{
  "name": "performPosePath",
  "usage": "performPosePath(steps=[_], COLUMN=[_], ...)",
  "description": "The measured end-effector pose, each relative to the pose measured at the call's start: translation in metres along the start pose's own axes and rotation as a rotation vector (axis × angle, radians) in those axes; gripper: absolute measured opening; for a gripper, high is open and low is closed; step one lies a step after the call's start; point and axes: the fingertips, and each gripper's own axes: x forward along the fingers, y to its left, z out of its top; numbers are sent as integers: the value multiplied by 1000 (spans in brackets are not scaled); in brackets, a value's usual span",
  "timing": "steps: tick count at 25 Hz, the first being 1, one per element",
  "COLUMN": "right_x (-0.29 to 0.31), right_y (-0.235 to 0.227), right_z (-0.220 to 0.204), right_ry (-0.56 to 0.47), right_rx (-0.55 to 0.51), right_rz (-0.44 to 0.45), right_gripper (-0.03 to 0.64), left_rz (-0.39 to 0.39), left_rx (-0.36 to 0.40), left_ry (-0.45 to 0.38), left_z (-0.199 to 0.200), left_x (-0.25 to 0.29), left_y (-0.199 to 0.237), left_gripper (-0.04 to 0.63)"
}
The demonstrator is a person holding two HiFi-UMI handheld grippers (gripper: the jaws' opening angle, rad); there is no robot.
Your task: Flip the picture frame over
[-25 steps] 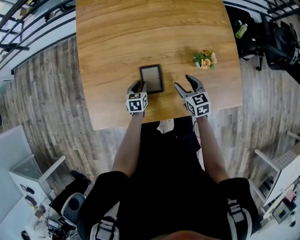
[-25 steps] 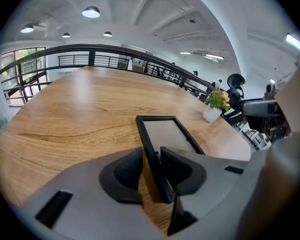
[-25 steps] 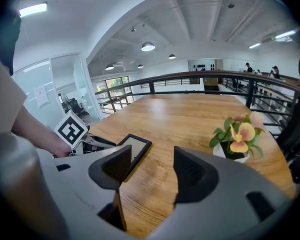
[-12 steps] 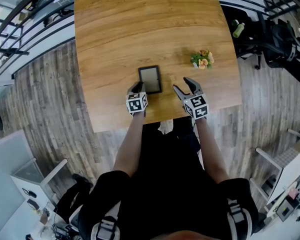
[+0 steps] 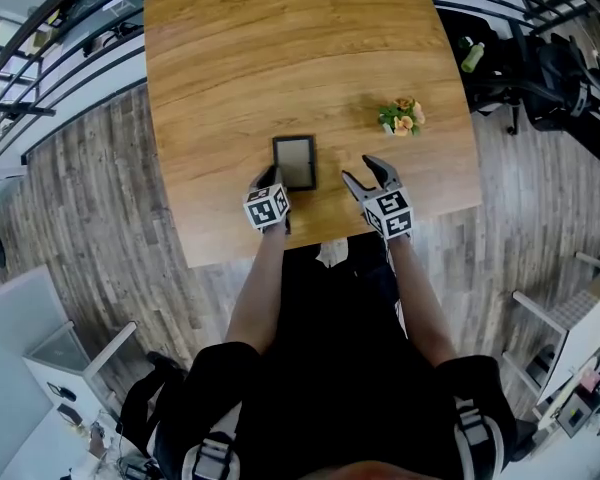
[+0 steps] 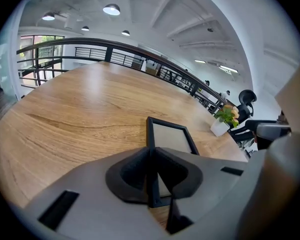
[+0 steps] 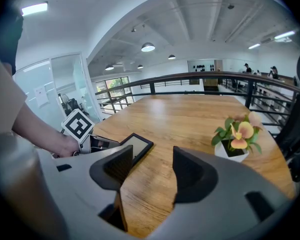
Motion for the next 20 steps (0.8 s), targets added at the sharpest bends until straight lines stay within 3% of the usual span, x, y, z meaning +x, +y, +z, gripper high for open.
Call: performPosePath(steps=[5, 11, 16, 20], right_x=[-1, 3, 10, 15], right_y=[8, 5, 12, 25], right_z=[0, -6, -8, -3], right_ry=[-5, -4, 6, 6], right_rx=[3, 33, 21, -5], right_rz=[-5, 3, 16, 36], right_gripper=[247, 247, 247, 250], left_rz=[-10, -36, -64, -98], left_rx=[-43, -25, -52, -30], left_ry=[-13, -43, -99, -152], left_z=[3, 11, 34, 58], left_x=[-4, -7, -16, -30], left_y=[4, -8, -21, -42], left_gripper=[60, 60, 60, 60])
